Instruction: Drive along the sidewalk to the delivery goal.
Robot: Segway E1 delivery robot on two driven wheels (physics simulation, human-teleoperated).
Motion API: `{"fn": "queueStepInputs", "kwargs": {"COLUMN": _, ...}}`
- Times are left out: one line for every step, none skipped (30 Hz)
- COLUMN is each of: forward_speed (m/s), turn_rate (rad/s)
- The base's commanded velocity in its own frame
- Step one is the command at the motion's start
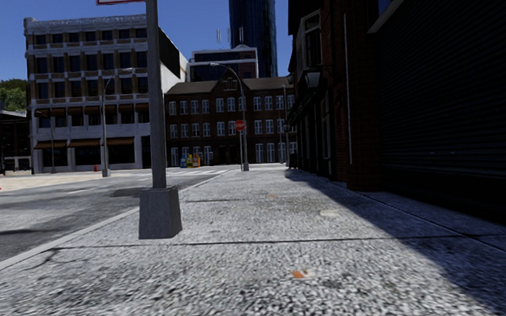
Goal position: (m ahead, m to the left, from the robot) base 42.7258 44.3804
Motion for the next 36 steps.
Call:
{"fn": "queueStepInputs", "kwargs": {"forward_speed": 2.0, "turn_rate": 0.0}}
{"fn": "queueStepInputs", "kwargs": {"forward_speed": 2.0, "turn_rate": 0.0}}
{"fn": "queueStepInputs", "kwargs": {"forward_speed": 2.0, "turn_rate": 0.0}}
{"fn": "queueStepInputs", "kwargs": {"forward_speed": 2.0, "turn_rate": 0.0}}
{"fn": "queueStepInputs", "kwargs": {"forward_speed": 2.0, "turn_rate": 0.0}}
{"fn": "queueStepInputs", "kwargs": {"forward_speed": 2.0, "turn_rate": 0.0}}
{"fn": "queueStepInputs", "kwargs": {"forward_speed": 2.0, "turn_rate": 0.0}}
{"fn": "queueStepInputs", "kwargs": {"forward_speed": 2.0, "turn_rate": 0.0}}
{"fn": "queueStepInputs", "kwargs": {"forward_speed": 2.0, "turn_rate": 0.0}}
{"fn": "queueStepInputs", "kwargs": {"forward_speed": 2.0, "turn_rate": 0.0}}
{"fn": "queueStepInputs", "kwargs": {"forward_speed": 2.0, "turn_rate": 0.0}}
{"fn": "queueStepInputs", "kwargs": {"forward_speed": 2.0, "turn_rate": 0.0}}
{"fn": "queueStepInputs", "kwargs": {"forward_speed": 2.0, "turn_rate": 0.0}}
{"fn": "queueStepInputs", "kwargs": {"forward_speed": 2.0, "turn_rate": 0.0}}
{"fn": "queueStepInputs", "kwargs": {"forward_speed": 2.0, "turn_rate": 0.0}}
{"fn": "queueStepInputs", "kwargs": {"forward_speed": 2.0, "turn_rate": 0.0}}
{"fn": "queueStepInputs", "kwargs": {"forward_speed": 2.0, "turn_rate": 0.0}}
{"fn": "queueStepInputs", "kwargs": {"forward_speed": 2.0, "turn_rate": 0.0}}
{"fn": "queueStepInputs", "kwargs": {"forward_speed": 2.0, "turn_rate": 0.0}}
{"fn": "queueStepInputs", "kwargs": {"forward_speed": 2.0, "turn_rate": 0.0}}
{"fn": "queueStepInputs", "kwargs": {"forward_speed": 2.0, "turn_rate": 0.0}}
{"fn": "queueStepInputs", "kwargs": {"forward_speed": 2.0, "turn_rate": 0.0}}
{"fn": "queueStepInputs", "kwargs": {"forward_speed": 2.0, "turn_rate": 0.0}}
{"fn": "queueStepInputs", "kwargs": {"forward_speed": 2.0, "turn_rate": 0.0}}
{"fn": "queueStepInputs", "kwargs": {"forward_speed": 2.0, "turn_rate": 0.0}}
{"fn": "queueStepInputs", "kwargs": {"forward_speed": 2.0, "turn_rate": 0.0}}
{"fn": "queueStepInputs", "kwargs": {"forward_speed": 2.0, "turn_rate": 0.0}}
{"fn": "queueStepInputs", "kwargs": {"forward_speed": 2.0, "turn_rate": 0.0}}
{"fn": "queueStepInputs", "kwargs": {"forward_speed": 2.0, "turn_rate": 0.0}}
{"fn": "queueStepInputs", "kwargs": {"forward_speed": 2.0, "turn_rate": 0.0}}
{"fn": "queueStepInputs", "kwargs": {"forward_speed": 2.0, "turn_rate": 0.0}}
{"fn": "queueStepInputs", "kwargs": {"forward_speed": 2.0, "turn_rate": 0.0}}
{"fn": "queueStepInputs", "kwargs": {"forward_speed": 2.0, "turn_rate": 0.0}}
{"fn": "queueStepInputs", "kwargs": {"forward_speed": 2.0, "turn_rate": 0.0}}
{"fn": "queueStepInputs", "kwargs": {"forward_speed": 2.0, "turn_rate": 0.0}}
{"fn": "queueStepInputs", "kwargs": {"forward_speed": 2.0, "turn_rate": 0.0}}
